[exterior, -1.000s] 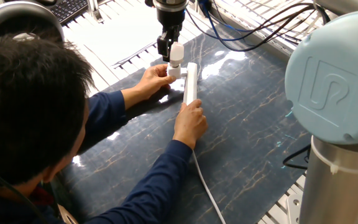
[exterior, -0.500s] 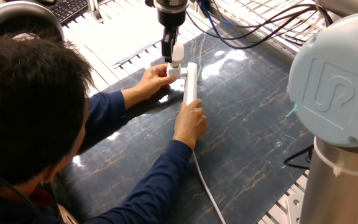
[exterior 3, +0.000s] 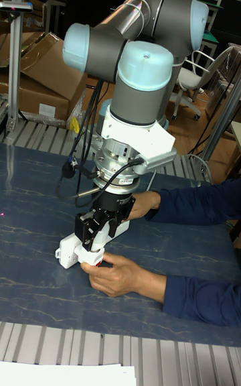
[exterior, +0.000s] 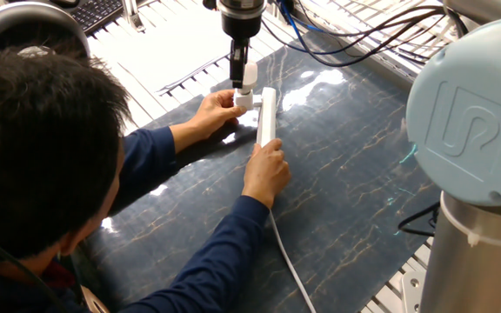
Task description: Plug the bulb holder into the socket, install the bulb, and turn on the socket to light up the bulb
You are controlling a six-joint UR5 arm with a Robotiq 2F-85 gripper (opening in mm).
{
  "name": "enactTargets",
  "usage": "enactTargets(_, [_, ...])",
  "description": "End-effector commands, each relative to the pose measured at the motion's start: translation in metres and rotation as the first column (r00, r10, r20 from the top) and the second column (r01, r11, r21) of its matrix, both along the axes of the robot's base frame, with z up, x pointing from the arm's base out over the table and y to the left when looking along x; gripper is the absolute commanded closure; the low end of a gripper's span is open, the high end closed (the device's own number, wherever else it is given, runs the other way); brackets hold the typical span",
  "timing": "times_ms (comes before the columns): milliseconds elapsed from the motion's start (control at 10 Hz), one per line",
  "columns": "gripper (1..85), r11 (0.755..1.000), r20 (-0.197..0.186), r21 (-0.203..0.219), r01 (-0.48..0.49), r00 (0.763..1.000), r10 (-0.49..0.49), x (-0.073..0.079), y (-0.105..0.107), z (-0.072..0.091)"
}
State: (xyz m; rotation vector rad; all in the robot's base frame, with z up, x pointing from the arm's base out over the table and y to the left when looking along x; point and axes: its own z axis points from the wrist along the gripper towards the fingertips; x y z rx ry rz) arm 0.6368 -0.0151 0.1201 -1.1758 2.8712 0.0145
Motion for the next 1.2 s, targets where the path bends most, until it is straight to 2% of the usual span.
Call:
enactTargets(0, [27.3,0.999,0.004,0.024,-0.032,0.999,0.031,-0.0036,0.0018,-0.0020])
enactTargets(200, [30.3,0.997,0.010,0.012,-0.079,0.997,0.079,-0.0030,-0.0011,-0.0029])
enactTargets(500, [30.3,0.993,0.015,0.020,-0.114,0.993,0.114,-0.0035,0.0010,-0.0044])
enactTargets(700, [30.7,0.988,0.024,0.008,-0.153,0.988,0.153,-0.0019,-0.0014,-0.0049])
enactTargets(1100, [42.0,0.987,0.031,-0.001,-0.162,0.986,0.162,-0.0007,0.0002,-0.0053])
